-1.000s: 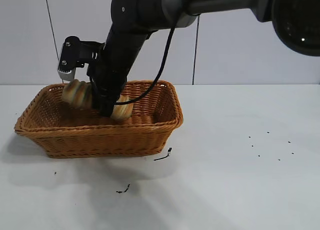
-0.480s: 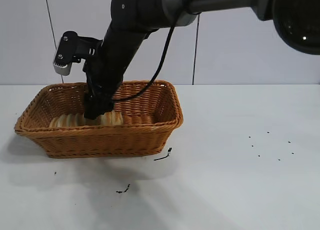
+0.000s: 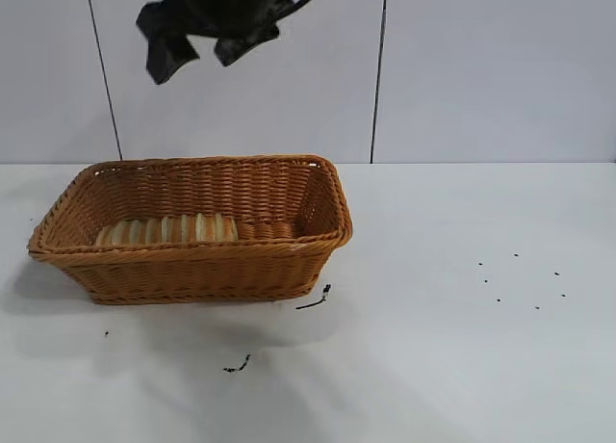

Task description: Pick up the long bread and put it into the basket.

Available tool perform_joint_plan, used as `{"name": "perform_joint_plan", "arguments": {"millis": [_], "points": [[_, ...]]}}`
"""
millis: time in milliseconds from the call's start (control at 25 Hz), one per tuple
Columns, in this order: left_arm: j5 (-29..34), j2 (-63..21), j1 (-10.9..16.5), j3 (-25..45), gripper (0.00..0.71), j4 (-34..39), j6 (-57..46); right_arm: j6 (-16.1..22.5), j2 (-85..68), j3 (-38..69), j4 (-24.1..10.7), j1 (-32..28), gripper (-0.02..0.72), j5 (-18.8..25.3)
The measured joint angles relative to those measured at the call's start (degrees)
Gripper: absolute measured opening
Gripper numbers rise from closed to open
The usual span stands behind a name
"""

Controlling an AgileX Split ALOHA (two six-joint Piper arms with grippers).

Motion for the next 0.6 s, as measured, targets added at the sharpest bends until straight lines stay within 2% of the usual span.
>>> {"name": "perform_joint_plan", "arguments": {"millis": [160, 200, 400, 600], "points": [[0.00, 0.00, 0.00, 0.00, 0.696, 0.00, 0.00, 0.26, 0.00, 0.00, -3.56, -6.27, 0.588, 3.73], [0.00, 0.00, 0.00, 0.00, 0.696, 0.00, 0.00, 0.26, 0.00, 0.00, -3.56, -6.27, 0.588, 3.73], [0.00, 0.00, 0.00, 0.00, 0.696, 0.00, 0.00, 0.38, 0.00, 0.00, -4.52, -17.02, 0.588, 5.59], [0.00, 0.00, 0.00, 0.00, 0.696, 0.00, 0.00, 0.38, 0.00, 0.00, -4.52, -21.99, 0.588, 7.47]]}}
